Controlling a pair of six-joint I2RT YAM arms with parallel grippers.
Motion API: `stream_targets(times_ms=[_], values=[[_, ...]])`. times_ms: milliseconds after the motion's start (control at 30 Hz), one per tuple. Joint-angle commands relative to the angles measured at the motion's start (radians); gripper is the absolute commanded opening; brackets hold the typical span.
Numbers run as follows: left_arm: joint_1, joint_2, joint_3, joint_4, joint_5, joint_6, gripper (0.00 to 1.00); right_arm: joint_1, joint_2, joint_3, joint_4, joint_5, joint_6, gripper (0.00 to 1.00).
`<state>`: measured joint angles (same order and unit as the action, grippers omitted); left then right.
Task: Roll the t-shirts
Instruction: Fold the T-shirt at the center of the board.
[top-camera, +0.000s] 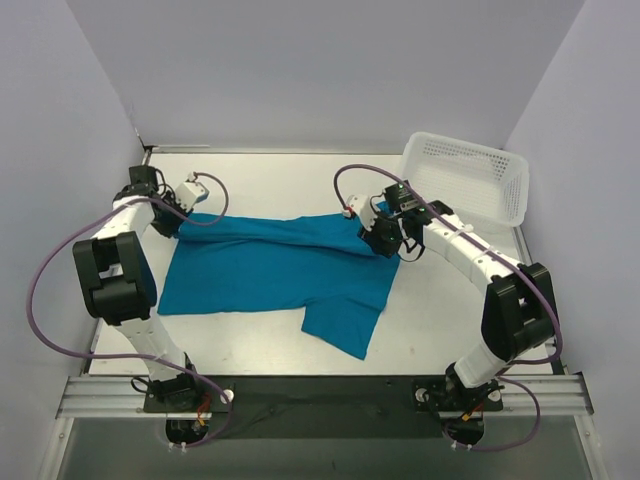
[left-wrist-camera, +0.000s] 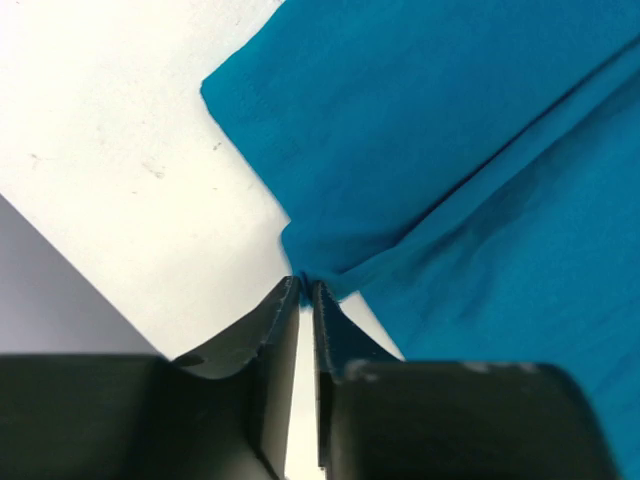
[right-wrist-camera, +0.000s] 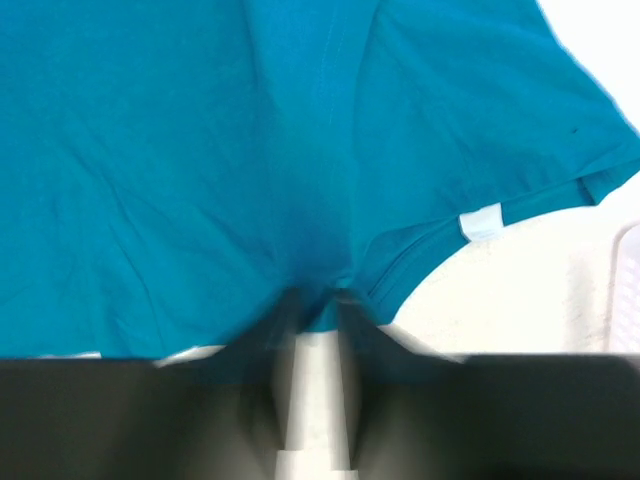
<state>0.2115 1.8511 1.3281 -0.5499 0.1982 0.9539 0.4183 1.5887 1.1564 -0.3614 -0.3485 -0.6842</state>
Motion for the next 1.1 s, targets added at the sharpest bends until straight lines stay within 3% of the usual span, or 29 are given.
stream_targets(times_ms=[0,167,233,400,633,1067], values=[[0.022,-0.012,0.123,-0.137,0.044,-0.035,0.29,-0.024,0.008,0.098,-0.076,0.006,0.063,0.34],[0.022,-0.023,0.215,-0.059,0.108,-0.153,0.43,-0.088,0.074,0.284,-0.128,-0.084,0.188,0.40],[0.003,0.006,0.258,-0.042,0.110,-0.191,0.42,-0.092,0.135,0.307,-0.131,-0.110,0.195,0.40],[-0.118,0.177,0.368,-0.168,0.026,-0.291,0.20,-0.070,0.301,0.469,-0.216,-0.144,0.178,0.40],[-0.130,0.304,0.457,-0.280,0.072,-0.501,0.00,-0.043,0.494,0.609,-0.246,-0.185,0.199,0.42],[-0.120,0.336,0.379,-0.329,0.044,-0.583,0.00,0.010,0.677,0.758,-0.261,-0.205,0.229,0.45]])
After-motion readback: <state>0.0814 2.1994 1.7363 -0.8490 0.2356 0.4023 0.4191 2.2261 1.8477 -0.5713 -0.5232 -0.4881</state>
